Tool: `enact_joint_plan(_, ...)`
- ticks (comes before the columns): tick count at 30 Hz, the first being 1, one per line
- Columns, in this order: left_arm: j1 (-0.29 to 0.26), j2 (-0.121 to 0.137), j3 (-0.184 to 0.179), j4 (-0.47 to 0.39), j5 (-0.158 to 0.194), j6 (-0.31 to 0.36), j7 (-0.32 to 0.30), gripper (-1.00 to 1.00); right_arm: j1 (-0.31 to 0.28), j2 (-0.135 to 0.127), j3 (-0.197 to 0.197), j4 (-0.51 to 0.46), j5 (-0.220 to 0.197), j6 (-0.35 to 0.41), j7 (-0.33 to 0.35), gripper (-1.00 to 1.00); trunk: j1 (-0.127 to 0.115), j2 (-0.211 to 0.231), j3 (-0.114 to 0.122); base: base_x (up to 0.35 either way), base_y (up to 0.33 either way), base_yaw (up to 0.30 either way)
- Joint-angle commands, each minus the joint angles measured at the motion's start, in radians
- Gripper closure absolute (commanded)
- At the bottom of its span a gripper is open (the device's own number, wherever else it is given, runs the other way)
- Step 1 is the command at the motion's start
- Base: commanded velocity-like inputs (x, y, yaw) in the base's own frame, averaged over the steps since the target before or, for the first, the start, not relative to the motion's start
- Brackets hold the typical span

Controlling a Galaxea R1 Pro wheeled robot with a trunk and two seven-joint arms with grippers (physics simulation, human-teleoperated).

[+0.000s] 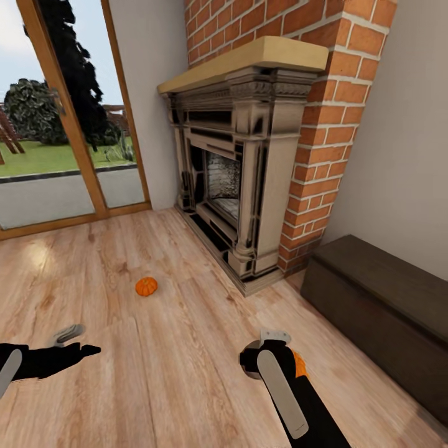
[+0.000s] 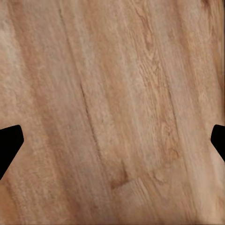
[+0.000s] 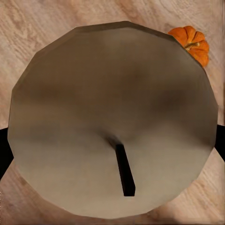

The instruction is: Place each of the two pumpkins and all three candles from the living room inside a cabinet in the living room (use any cabinet), then make sure every cabinet is closed, and position the cauldron so it is next to a table in the living room.

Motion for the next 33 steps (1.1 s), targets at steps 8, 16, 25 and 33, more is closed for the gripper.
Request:
enact_joint_plan(8, 0.000, 0.000, 0.001, 0.000, 0.000, 0.000, 0.000, -1.00, 0.000, 0.001, 0.000, 0.005, -0.001, -0.032, -0.003, 1.00, -0.031, 0.056, 0.017, 0.000, 0.000, -0.233)
enact_joint_plan(16, 0.000, 0.000, 0.001, 0.000, 0.000, -0.001, 0.002, -1.00, 0.000, 0.001, -0.001, 0.010, 0.000, -0.063, -0.004, 1.00, -0.061, 0.112, 0.039, 0.000, 0.000, -0.260)
enact_joint_plan(25, 0.000, 0.000, 0.001, 0.000, -0.002, -0.001, 0.003, -1.00, 0.000, 0.001, 0.000, 0.011, 0.000, -0.063, -0.005, 1.00, -0.096, 0.175, 0.067, 0.000, 0.000, -0.276)
enact_joint_plan(33, 0.000, 0.000, 0.001, 0.005, -0.002, -0.001, 0.003, -1.00, 0.000, 0.001, -0.002, 0.004, 0.001, -0.066, -0.008, 1.00, -0.127, 0.231, 0.099, 0.000, 0.000, -0.243)
